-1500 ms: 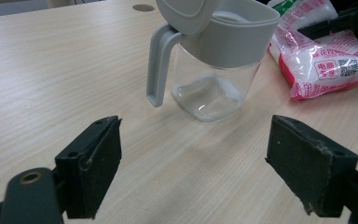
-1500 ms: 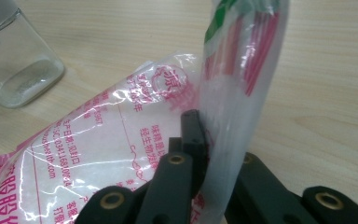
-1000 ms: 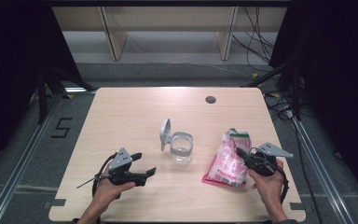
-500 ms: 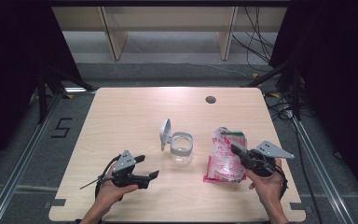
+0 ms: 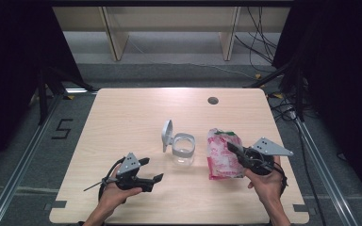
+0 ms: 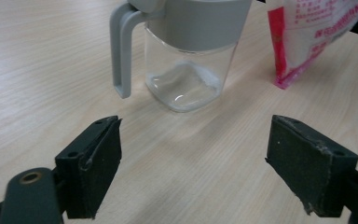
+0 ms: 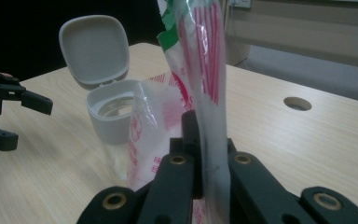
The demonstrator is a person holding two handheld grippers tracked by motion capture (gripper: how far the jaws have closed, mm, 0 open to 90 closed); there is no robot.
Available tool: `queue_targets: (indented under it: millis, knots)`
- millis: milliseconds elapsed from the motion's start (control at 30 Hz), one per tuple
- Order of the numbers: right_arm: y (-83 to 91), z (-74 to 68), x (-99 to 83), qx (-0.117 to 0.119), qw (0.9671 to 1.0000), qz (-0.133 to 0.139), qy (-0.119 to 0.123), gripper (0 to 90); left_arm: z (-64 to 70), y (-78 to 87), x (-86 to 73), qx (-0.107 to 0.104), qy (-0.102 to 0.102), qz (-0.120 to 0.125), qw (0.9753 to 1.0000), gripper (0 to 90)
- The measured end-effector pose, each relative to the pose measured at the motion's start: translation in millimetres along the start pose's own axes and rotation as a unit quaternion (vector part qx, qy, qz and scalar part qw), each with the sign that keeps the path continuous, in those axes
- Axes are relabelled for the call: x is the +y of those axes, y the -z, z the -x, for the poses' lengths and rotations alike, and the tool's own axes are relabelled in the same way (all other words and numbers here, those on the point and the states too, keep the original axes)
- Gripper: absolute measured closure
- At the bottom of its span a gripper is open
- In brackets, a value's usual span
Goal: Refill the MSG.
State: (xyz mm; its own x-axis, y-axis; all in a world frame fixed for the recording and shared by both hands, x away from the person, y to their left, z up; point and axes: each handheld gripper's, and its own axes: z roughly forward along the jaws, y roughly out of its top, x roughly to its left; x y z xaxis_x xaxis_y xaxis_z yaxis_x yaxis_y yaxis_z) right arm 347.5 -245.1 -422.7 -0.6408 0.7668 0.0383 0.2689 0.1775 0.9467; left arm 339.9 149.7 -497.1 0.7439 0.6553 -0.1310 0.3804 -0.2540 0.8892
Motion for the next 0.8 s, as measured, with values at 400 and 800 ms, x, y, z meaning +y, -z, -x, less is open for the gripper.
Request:
queue_targets:
  millis: [400,800]
  knots:
    - [2.4,-3.0,20.0,-0.001,0.9997,0.009,0.025,90.0,24.9,-20.8,-0.4,-0.031,-0.014,-0.020,0.9992,18.0]
    - [14.6,-17.7,58.4,0.019,0.9977,0.051,0.039,90.0,59.5,-53.7,15.2,-0.052,-0.054,-0.014,0.9971,24.3]
